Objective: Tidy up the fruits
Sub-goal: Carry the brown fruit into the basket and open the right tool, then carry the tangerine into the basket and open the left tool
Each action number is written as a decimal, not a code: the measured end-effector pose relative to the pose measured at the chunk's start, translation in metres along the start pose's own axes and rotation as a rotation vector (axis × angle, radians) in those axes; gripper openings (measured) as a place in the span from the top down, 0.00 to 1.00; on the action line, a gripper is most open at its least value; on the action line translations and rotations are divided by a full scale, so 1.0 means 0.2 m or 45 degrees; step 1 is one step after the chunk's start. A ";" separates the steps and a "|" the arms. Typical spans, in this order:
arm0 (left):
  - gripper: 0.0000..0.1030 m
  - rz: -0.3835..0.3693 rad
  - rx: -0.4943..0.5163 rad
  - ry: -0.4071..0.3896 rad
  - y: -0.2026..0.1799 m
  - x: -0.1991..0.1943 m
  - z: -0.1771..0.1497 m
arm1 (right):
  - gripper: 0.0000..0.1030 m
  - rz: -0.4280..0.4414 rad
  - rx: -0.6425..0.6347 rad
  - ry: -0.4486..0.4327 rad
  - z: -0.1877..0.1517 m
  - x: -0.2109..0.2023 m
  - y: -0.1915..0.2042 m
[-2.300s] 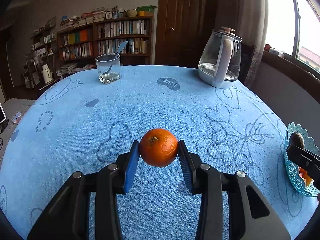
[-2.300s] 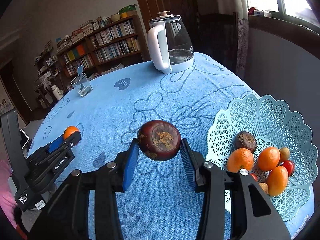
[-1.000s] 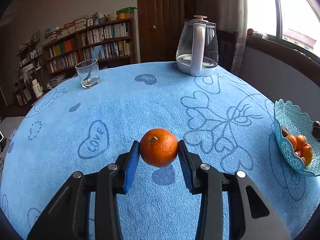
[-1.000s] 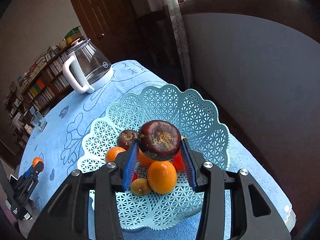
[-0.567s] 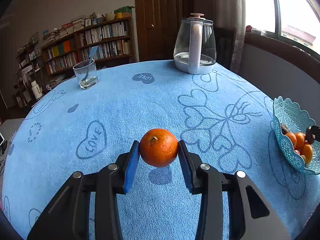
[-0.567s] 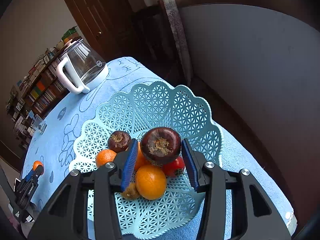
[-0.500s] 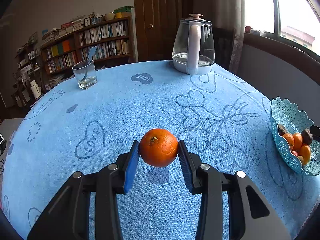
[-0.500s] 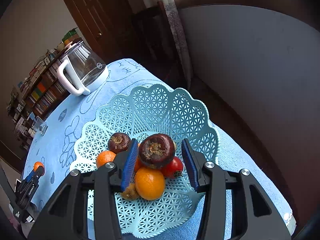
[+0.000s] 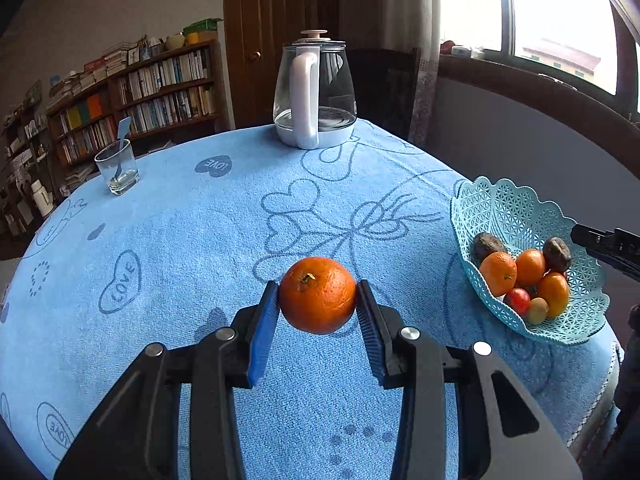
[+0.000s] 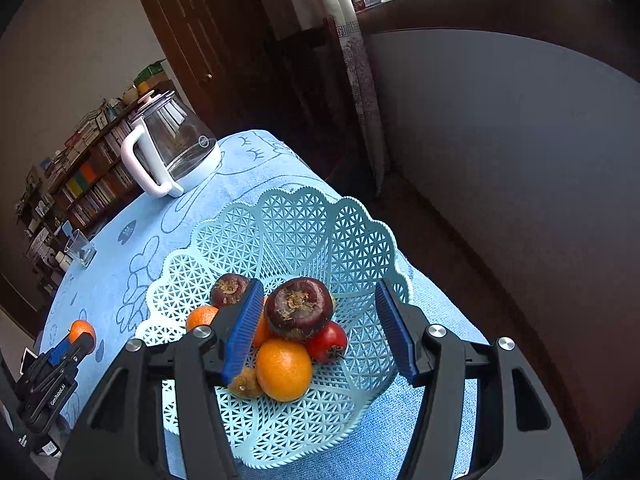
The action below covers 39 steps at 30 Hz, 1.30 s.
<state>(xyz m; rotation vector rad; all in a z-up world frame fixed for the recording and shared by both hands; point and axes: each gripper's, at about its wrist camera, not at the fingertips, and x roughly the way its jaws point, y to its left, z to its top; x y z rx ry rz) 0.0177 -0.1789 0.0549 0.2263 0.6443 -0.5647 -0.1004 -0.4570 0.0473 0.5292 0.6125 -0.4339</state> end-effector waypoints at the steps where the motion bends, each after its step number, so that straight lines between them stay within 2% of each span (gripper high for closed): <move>1: 0.61 -0.007 0.011 0.001 -0.03 0.00 0.00 | 0.42 0.007 -0.002 0.002 0.00 0.00 -0.01; 20: 0.61 -0.079 0.176 -0.005 -0.48 -0.01 0.08 | 0.42 0.069 -0.044 -0.038 0.02 -0.05 -0.09; 33: 0.61 -0.107 0.219 0.022 -0.66 0.03 0.09 | 0.42 0.125 -0.043 -0.049 0.02 -0.08 -0.11; 39: 0.61 -0.104 0.228 0.000 -0.69 0.02 0.10 | 0.42 0.137 -0.039 -0.053 0.02 -0.09 -0.11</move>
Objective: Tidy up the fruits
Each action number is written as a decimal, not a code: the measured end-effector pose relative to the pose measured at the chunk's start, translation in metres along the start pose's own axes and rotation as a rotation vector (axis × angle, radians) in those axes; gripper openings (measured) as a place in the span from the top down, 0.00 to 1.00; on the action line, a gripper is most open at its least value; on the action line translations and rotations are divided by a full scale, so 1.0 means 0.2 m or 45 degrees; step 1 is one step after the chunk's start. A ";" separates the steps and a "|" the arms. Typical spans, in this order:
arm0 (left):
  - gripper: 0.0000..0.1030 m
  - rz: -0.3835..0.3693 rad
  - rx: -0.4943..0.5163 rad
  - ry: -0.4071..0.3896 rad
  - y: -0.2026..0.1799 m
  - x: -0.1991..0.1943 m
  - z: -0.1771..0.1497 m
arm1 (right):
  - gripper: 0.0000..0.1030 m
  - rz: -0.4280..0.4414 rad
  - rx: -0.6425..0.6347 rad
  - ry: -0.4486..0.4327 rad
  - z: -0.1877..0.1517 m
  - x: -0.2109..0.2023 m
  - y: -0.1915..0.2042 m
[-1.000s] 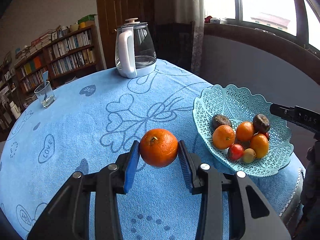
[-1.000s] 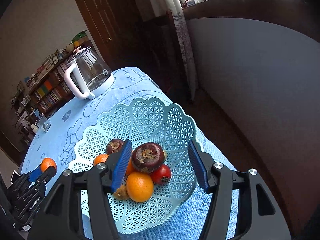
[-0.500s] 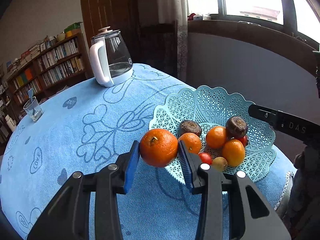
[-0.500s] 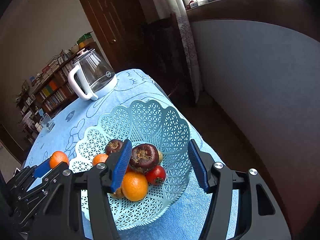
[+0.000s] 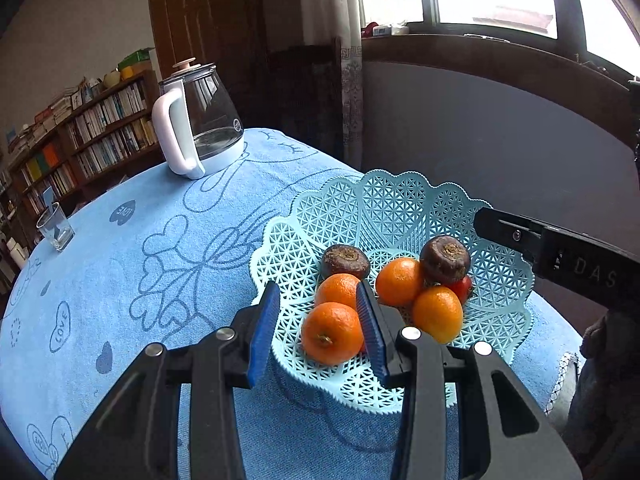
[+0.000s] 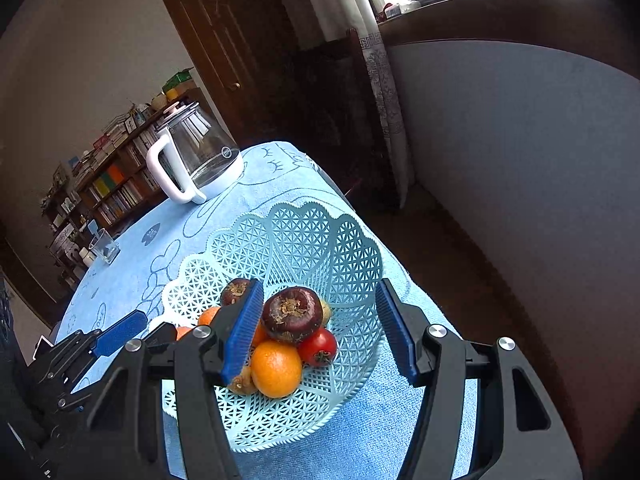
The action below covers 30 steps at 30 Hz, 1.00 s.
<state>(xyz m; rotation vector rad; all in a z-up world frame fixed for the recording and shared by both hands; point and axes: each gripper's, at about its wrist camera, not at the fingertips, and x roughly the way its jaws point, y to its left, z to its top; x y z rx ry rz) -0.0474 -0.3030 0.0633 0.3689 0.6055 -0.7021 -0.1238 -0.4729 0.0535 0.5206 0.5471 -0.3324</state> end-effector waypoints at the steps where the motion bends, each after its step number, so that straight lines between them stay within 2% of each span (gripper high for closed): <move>1: 0.61 0.002 0.002 -0.001 0.00 0.00 0.00 | 0.41 0.002 0.000 -0.001 0.00 0.00 0.00; 9: 0.60 0.014 -0.010 0.011 -0.01 0.00 -0.02 | 0.41 0.013 -0.001 -0.020 0.00 -0.04 0.01; 15: 0.52 0.027 -0.016 -0.004 0.00 -0.03 -0.02 | 0.41 0.019 -0.004 -0.023 0.00 -0.04 0.02; 17: 0.39 0.035 -0.021 -0.008 0.00 -0.04 -0.02 | 0.41 0.022 -0.004 -0.026 0.00 -0.05 0.03; 18: 0.35 0.041 -0.023 -0.013 0.00 -0.05 -0.02 | 0.40 0.023 -0.004 -0.029 0.00 -0.06 0.03; 20: 0.27 0.047 -0.026 -0.014 0.01 -0.06 -0.02 | 0.33 0.023 0.000 -0.041 0.00 -0.07 0.03; 22: 0.21 0.051 -0.030 -0.011 0.01 -0.06 -0.02 | 0.31 0.023 0.002 -0.048 0.01 -0.08 0.02; 27: 0.19 0.071 -0.039 -0.011 0.01 -0.09 -0.03 | 0.31 0.031 0.003 -0.057 0.01 -0.11 0.03; 30: 0.14 0.090 -0.049 -0.017 0.02 -0.10 -0.03 | 0.29 0.036 0.001 -0.059 0.01 -0.12 0.03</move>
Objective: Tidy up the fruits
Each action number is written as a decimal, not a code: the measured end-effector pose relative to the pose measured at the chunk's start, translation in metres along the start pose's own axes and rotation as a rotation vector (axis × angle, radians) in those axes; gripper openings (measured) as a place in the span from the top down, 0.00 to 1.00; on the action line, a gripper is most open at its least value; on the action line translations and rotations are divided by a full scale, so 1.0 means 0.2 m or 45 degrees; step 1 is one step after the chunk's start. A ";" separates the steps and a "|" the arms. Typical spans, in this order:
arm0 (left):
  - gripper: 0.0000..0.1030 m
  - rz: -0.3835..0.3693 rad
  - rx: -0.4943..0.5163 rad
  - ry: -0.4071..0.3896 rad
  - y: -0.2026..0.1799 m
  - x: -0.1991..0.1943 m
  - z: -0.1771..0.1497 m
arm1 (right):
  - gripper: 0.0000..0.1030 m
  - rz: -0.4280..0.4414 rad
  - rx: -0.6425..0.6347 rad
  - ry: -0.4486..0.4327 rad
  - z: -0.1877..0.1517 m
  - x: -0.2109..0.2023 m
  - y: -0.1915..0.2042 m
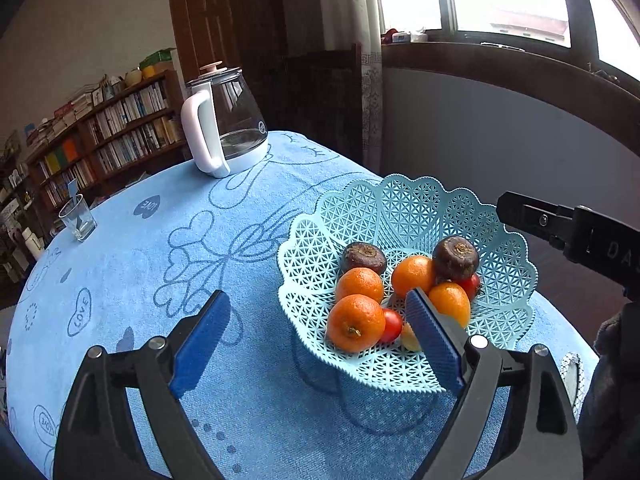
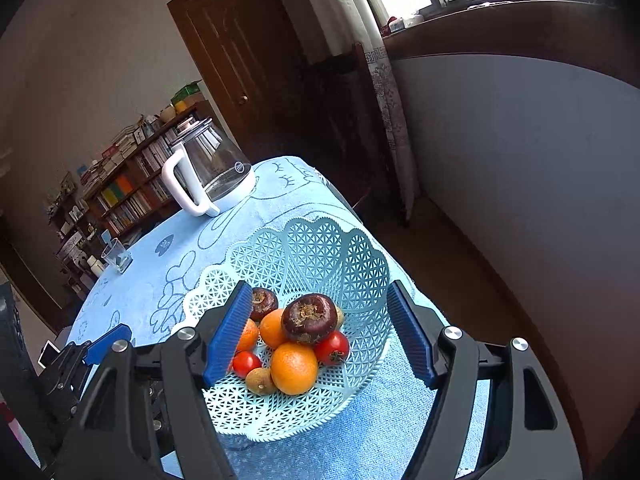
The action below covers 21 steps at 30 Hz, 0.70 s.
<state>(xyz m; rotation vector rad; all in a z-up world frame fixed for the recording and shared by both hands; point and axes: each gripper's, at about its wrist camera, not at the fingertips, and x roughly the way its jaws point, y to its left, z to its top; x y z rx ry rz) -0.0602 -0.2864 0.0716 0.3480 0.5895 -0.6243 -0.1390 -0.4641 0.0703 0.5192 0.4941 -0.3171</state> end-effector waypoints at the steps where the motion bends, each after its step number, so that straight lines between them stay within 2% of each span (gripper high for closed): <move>1: 0.13 0.004 -0.004 0.000 0.00 -0.01 0.00 | 0.24 0.001 -0.001 -0.003 0.00 -0.01 0.00; 5: 0.12 0.035 -0.019 -0.002 0.02 -0.03 -0.01 | 0.12 0.011 -0.009 0.001 -0.01 -0.02 0.01; 7: 0.12 0.064 -0.032 -0.002 0.03 -0.04 -0.02 | 0.08 0.016 -0.023 0.017 -0.02 -0.01 0.01; 15: 0.12 0.154 -0.094 -0.001 0.08 -0.13 -0.07 | 0.07 0.004 -0.171 0.076 -0.14 -0.06 0.02; 16: 0.11 0.160 -0.099 -0.003 0.07 -0.15 -0.07 | 0.05 0.005 -0.176 0.074 -0.15 -0.08 0.01; 17: 0.05 0.170 -0.103 -0.006 0.07 -0.16 -0.08 | 0.04 0.006 -0.178 0.070 -0.15 -0.09 0.00; 21: 0.05 0.267 -0.099 -0.011 0.02 -0.23 -0.10 | 0.03 -0.002 -0.185 0.058 -0.18 -0.16 -0.02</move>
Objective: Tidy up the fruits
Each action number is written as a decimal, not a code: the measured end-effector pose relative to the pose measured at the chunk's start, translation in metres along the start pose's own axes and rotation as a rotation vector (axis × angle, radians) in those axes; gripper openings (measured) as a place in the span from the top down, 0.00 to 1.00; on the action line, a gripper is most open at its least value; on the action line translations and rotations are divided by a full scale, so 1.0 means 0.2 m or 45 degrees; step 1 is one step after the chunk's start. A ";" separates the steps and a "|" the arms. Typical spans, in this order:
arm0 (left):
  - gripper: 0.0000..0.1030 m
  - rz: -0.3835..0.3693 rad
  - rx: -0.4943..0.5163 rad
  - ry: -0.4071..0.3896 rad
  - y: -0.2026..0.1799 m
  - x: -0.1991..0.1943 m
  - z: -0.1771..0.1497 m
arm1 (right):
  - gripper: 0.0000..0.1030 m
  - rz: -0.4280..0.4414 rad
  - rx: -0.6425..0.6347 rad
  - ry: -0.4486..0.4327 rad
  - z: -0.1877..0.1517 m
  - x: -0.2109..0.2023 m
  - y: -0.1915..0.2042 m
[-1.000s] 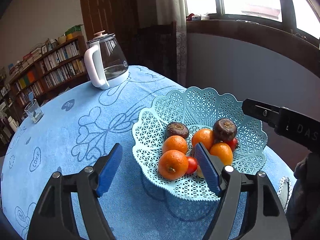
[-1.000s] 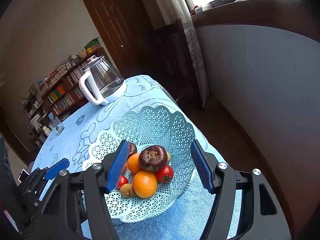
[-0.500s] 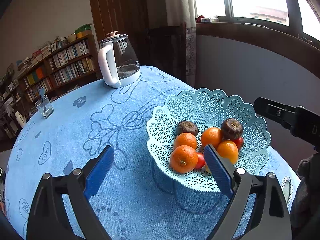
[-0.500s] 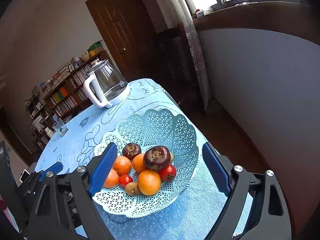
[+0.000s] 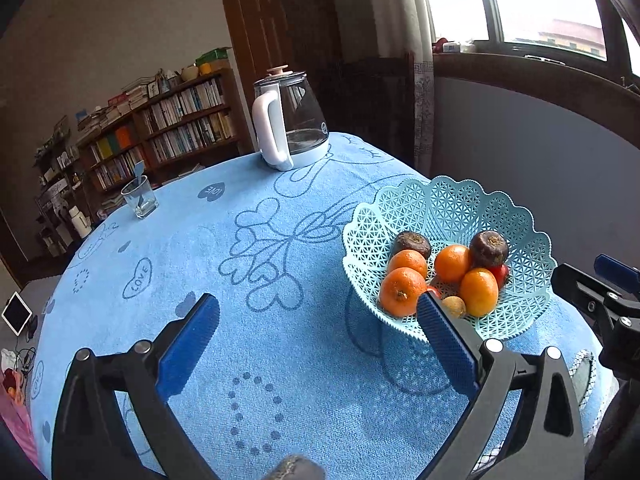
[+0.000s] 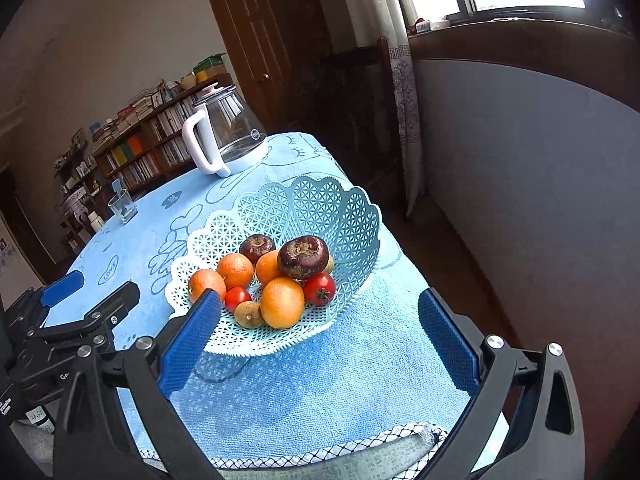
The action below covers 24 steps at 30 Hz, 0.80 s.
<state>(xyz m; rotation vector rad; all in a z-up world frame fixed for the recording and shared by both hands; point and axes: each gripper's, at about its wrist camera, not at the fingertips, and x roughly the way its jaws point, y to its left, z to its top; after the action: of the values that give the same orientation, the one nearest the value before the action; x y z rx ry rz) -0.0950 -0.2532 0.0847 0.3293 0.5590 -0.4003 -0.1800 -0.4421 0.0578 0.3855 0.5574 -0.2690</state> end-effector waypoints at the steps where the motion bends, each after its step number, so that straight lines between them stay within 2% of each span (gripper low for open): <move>1: 0.05 0.022 0.000 0.000 -0.01 -0.02 -0.01 | 0.03 -0.003 -0.008 0.003 -0.01 -0.01 0.00; 7: 0.05 0.061 -0.054 -0.004 0.01 -0.12 -0.04 | 0.03 -0.022 -0.145 0.037 -0.11 -0.03 0.08; 13: 0.05 0.065 -0.108 0.055 0.02 -0.13 -0.09 | 0.03 -0.015 -0.302 0.063 -0.19 -0.03 0.19; 24: 0.05 0.049 -0.149 0.108 0.01 -0.09 -0.14 | 0.03 -0.014 -0.325 0.072 -0.17 0.00 0.19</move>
<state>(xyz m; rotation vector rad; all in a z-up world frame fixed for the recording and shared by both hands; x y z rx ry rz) -0.1206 -0.2358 0.0737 0.2450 0.6553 -0.3162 -0.1827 -0.3927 0.0428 0.1436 0.6412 -0.1947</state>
